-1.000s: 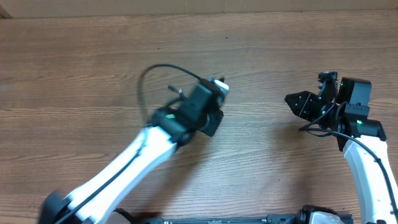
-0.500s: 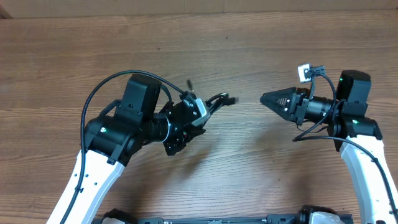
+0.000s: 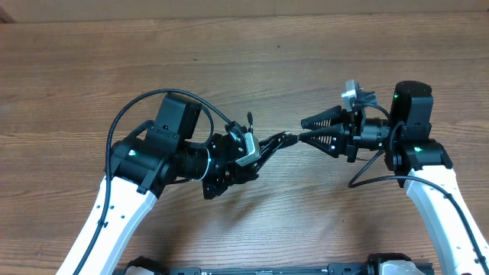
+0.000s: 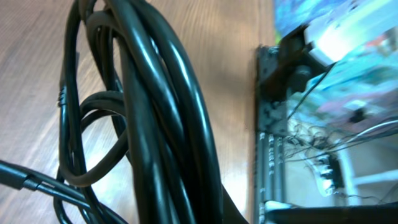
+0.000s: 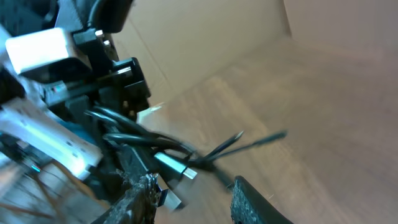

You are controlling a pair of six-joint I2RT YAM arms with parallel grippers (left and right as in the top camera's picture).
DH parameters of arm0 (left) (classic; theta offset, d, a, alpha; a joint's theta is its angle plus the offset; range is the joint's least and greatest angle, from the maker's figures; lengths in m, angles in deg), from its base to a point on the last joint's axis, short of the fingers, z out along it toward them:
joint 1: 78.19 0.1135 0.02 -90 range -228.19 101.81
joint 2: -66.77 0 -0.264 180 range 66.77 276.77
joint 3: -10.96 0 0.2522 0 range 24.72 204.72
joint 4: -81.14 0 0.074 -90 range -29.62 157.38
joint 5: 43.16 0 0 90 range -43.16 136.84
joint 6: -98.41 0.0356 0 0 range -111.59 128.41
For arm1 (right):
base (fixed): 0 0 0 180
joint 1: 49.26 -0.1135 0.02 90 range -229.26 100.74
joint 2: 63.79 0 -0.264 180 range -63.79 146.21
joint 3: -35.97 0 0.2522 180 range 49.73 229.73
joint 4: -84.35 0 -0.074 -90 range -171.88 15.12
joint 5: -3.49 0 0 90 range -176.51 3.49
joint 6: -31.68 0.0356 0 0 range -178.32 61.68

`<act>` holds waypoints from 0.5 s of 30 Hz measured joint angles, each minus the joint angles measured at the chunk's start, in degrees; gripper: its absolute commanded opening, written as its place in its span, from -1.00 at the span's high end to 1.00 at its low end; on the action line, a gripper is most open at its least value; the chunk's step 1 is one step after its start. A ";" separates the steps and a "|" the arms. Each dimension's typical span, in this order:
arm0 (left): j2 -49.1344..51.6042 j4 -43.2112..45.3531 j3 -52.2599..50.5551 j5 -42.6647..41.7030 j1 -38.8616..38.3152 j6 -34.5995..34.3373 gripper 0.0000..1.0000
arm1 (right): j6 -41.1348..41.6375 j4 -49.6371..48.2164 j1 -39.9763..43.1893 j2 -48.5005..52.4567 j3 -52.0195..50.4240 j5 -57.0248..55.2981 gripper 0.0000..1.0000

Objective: Untangle cables
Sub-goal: 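Carry the bundle toward the right gripper and open right gripper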

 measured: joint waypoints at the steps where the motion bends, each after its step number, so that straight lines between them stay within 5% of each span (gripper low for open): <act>1: 0.00 -0.26 0.00 -0.83 0.00 -0.72 0.91 | -1.16 -1.25 0.00 -0.02 0.00 0.02 0.19; 15: 3.13 -1.55 0.00 -3.17 0.00 -8.72 0.91 | -6.10 -14.62 -0.74 0.00 0.00 0.48 0.06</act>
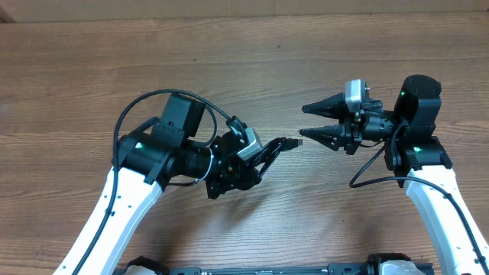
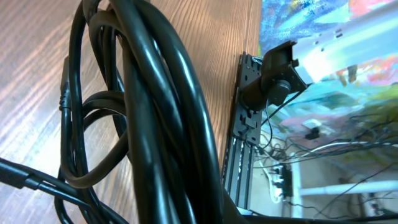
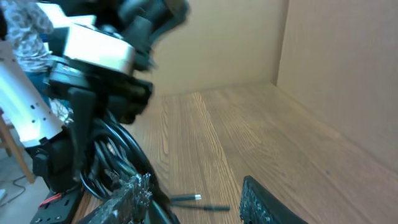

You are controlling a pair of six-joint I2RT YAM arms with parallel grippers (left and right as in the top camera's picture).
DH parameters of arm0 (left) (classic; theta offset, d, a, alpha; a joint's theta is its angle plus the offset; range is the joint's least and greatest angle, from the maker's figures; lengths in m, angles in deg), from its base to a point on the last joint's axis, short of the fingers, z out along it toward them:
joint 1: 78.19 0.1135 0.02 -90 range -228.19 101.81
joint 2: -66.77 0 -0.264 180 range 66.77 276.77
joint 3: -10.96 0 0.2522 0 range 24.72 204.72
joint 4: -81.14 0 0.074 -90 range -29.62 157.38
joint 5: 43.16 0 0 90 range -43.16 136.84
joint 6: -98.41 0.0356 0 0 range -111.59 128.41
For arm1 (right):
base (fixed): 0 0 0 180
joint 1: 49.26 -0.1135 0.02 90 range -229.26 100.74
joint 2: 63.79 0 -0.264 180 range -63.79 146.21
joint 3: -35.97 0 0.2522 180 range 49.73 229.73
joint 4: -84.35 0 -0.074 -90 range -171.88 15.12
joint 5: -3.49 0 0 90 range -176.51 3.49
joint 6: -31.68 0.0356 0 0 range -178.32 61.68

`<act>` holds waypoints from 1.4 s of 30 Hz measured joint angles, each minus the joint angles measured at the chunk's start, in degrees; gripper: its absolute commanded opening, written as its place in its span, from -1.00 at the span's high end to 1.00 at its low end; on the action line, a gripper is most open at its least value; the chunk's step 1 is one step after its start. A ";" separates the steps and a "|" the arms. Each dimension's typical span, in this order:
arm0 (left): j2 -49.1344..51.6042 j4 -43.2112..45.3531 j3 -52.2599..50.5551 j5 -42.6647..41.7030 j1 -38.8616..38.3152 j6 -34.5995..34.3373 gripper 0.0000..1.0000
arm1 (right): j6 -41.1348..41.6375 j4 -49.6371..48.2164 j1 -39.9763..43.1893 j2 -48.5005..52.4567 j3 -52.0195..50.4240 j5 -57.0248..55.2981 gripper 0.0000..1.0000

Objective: Untangle cables

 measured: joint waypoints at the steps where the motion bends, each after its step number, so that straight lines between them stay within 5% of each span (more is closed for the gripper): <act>1: 0.61 0.04 0.00 -0.02 0.00 -0.55 0.92 | 0.00 -0.26 -0.44 0.00 -0.02 0.15 0.06; 22: 4.83 3.54 0.00 -12.41 1.27 -4.48 0.92 | -0.04 3.82 -6.93 -0.02 -0.02 -1.16 0.10; 29: 4.83 3.61 0.00 -13.07 3.85 -5.86 0.91 | -0.15 3.93 -6.93 -0.02 -0.02 -1.68 0.46; 42: 4.83 5.22 0.00 -13.27 3.85 -8.22 0.92 | -0.22 5.44 -6.91 -0.02 -0.02 -2.23 0.53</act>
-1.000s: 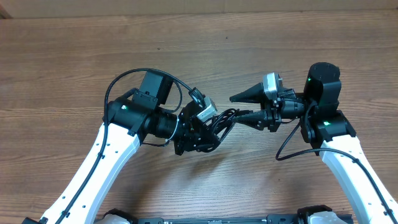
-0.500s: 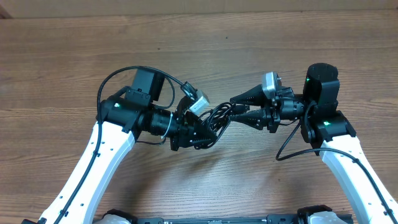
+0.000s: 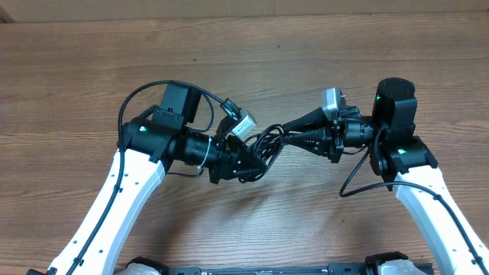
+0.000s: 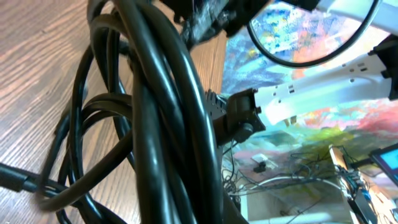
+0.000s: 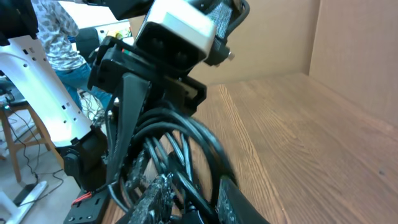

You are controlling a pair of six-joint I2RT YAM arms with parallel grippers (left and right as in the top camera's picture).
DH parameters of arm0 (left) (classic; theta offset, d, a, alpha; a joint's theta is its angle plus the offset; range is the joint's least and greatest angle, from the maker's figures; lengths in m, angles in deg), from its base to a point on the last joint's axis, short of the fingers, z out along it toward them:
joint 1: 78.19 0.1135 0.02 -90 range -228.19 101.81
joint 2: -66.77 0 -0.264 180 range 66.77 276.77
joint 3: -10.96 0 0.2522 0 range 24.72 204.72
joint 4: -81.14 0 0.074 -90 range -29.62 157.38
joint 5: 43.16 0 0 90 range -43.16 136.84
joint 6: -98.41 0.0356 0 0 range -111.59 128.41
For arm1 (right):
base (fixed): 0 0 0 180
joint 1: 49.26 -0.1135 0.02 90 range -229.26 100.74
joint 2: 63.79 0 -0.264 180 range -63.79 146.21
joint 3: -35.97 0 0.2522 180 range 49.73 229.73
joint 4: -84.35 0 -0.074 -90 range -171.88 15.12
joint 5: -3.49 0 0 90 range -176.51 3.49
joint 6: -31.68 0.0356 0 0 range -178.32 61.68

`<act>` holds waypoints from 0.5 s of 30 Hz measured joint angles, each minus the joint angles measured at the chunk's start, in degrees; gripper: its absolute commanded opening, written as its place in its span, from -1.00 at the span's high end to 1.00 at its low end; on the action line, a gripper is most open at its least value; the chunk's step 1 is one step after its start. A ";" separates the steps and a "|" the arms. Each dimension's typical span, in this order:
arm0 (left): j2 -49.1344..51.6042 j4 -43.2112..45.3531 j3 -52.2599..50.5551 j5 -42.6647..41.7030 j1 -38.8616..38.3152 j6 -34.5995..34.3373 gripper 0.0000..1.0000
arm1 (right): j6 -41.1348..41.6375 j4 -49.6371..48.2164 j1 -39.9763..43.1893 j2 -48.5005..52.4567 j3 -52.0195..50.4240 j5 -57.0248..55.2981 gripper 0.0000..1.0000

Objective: Untangle cables

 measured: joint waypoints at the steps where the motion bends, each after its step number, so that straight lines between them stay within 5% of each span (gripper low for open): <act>1: 0.00 0.72 0.00 0.04 0.00 -0.46 0.92 | 0.00 0.50 0.00 0.00 0.02 0.00 0.53; 9: 0.02 4.59 0.00 0.04 0.00 -4.50 0.91 | 0.00 1.38 0.15 0.00 0.00 -0.04 0.50; 15: 0.02 5.27 0.00 -0.87 0.00 -4.94 0.92 | -0.17 1.40 0.15 0.00 0.02 -0.07 0.30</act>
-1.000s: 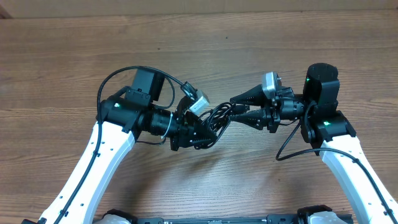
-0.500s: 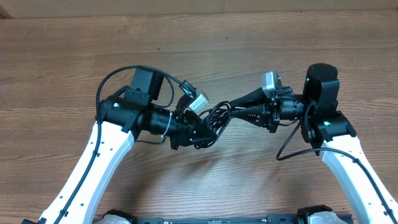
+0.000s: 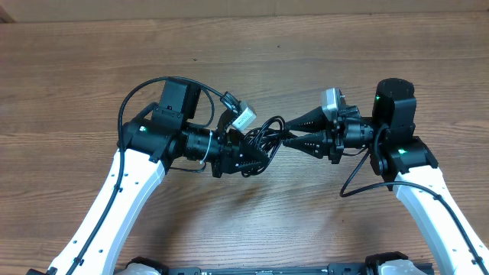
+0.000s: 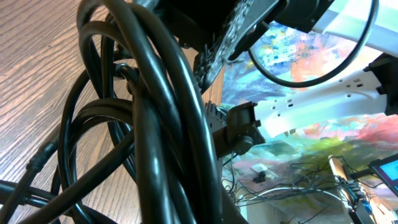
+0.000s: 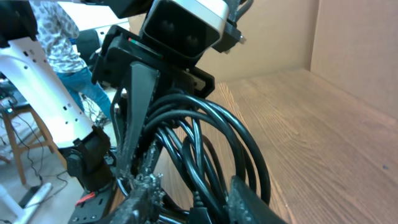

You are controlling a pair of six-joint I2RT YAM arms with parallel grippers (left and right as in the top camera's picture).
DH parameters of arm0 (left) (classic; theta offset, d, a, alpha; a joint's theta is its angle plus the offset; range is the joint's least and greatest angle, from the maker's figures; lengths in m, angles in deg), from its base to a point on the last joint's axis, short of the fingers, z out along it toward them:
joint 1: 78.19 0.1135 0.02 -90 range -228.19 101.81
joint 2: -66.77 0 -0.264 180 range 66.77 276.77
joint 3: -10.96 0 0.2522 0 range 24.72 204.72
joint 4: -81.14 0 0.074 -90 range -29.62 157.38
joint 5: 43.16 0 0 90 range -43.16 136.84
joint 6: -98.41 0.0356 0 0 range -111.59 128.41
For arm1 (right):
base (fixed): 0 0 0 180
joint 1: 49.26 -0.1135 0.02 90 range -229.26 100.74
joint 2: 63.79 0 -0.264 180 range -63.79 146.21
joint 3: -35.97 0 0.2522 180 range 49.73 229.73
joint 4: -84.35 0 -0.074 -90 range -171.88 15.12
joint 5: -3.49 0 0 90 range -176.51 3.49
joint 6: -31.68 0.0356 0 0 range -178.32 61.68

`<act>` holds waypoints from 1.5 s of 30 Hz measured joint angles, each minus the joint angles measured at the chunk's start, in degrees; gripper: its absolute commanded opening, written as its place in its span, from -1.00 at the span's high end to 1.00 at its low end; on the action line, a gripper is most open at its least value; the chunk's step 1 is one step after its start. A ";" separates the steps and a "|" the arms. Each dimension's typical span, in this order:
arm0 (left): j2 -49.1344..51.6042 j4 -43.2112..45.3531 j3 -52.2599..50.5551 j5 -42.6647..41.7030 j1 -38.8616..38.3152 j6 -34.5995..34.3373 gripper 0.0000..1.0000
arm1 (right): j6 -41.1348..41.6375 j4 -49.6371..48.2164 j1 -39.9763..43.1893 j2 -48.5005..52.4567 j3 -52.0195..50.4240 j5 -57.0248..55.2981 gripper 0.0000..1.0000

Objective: Untangle cables

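Observation:
A tangled bundle of black cables (image 3: 260, 141) hangs above the wooden table between the two arms. My left gripper (image 3: 246, 153) is shut on it. In the left wrist view the thick loops (image 4: 161, 106) fill the frame and hide the fingers. My right gripper (image 3: 288, 138) points left at the bundle and is open. One fingertip lies above the bundle's right edge and one below it. In the right wrist view the loops (image 5: 214, 143) and a plug end (image 5: 198, 200) sit between the fingers (image 5: 140, 196) of the right gripper (image 5: 189, 202).
The wooden table (image 3: 244, 61) lies under both arms. A white camera block (image 3: 243, 121) on the left wrist sits just above the bundle. A cardboard wall (image 5: 360, 43) stands at the table's far side. Each arm's own black lead (image 3: 130, 114) loops beside it.
The right gripper's fingers now stand wider apart around the bundle's strands. The left gripper and bundle have shifted slightly up and right, and the loops have turned a little.
At first the right fingertips were at a cable end sticking out of the bundle held by the left gripper. Then the arms stood apart, the right gripper open and empty. Later the right gripper was at the bundle with narrow fingers; now they are spread around its strands.

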 measured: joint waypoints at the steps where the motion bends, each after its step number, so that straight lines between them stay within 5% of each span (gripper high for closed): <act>1: 0.00 0.02 0.00 -0.22 0.00 0.00 0.91 | 0.04 0.04 0.00 0.00 0.00 -0.17 0.30; 9: 0.00 0.52 0.00 -1.51 -0.76 -0.20 0.92 | 0.07 0.04 0.07 0.00 0.00 -1.51 0.56; 20: 0.00 1.31 0.00 0.50 -0.92 -2.38 0.91 | 0.02 0.07 0.07 0.02 0.00 -1.84 0.44; 26: 0.00 1.29 0.00 1.03 -0.92 -3.02 0.92 | 0.02 0.02 0.04 0.00 0.00 -1.73 0.92; 39: 0.00 1.33 0.00 2.69 -0.92 -3.65 0.92 | 0.28 0.07 0.00 0.00 -0.02 -1.42 0.93; 45: 0.00 1.79 0.00 9.88 -1.18 -9.73 0.91 | 2.99 0.24 0.00 0.02 -0.02 -2.36 0.92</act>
